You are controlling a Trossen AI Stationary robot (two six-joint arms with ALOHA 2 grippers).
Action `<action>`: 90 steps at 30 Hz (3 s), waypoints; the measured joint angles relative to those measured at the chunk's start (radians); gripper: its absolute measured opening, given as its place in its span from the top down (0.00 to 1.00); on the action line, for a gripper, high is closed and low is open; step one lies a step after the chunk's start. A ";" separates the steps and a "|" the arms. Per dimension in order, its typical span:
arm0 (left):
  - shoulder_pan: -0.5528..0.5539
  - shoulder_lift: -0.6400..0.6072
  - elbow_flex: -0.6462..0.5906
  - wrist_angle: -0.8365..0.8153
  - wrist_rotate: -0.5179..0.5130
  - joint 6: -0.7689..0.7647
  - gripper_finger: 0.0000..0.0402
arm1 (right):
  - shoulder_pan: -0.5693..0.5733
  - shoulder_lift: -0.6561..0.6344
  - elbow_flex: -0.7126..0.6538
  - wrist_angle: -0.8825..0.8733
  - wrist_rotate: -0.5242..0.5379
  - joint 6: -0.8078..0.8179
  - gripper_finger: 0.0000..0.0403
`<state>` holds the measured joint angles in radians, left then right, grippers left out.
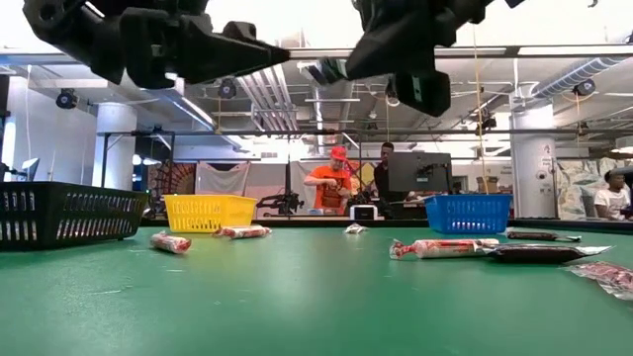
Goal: Sort candy by brand, put in halloween buckets
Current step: Put the brown chocolate into the yellow bin, then put the red candy stick into the black bin
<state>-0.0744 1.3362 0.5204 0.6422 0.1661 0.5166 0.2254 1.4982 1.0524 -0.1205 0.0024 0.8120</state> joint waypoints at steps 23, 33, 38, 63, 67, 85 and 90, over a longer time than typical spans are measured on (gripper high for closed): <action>-0.022 0.167 0.125 -0.006 -0.075 0.051 0.90 | -0.028 0.000 0.038 -0.001 -0.107 0.006 0.98; -0.022 0.165 0.121 -0.065 -0.081 0.009 1.00 | -0.033 -0.014 0.037 -0.003 -0.054 0.054 0.91; -0.023 0.133 0.121 -0.190 -0.173 -0.034 1.00 | -0.036 -0.048 0.037 -0.002 -0.048 0.054 0.81; 0.583 -0.130 0.248 -1.184 -0.399 -0.281 1.00 | -0.056 -0.082 0.036 -0.063 0.087 -0.092 0.62; 0.596 -0.089 0.282 -1.199 -0.402 -0.290 1.00 | -0.056 -0.082 0.036 -0.064 0.087 -0.107 0.61; 0.588 -0.073 0.324 -1.245 -0.417 -0.339 0.71 | -0.056 -0.081 0.031 -0.076 0.088 -0.108 0.61; 0.537 -0.163 0.324 -1.244 -0.385 -0.402 0.70 | -0.056 -0.081 0.030 -0.131 0.134 -0.073 0.60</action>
<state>0.4627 1.1733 0.8440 -0.6013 -0.2187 0.1145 0.1692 1.4170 1.0826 -0.2516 0.1365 0.7392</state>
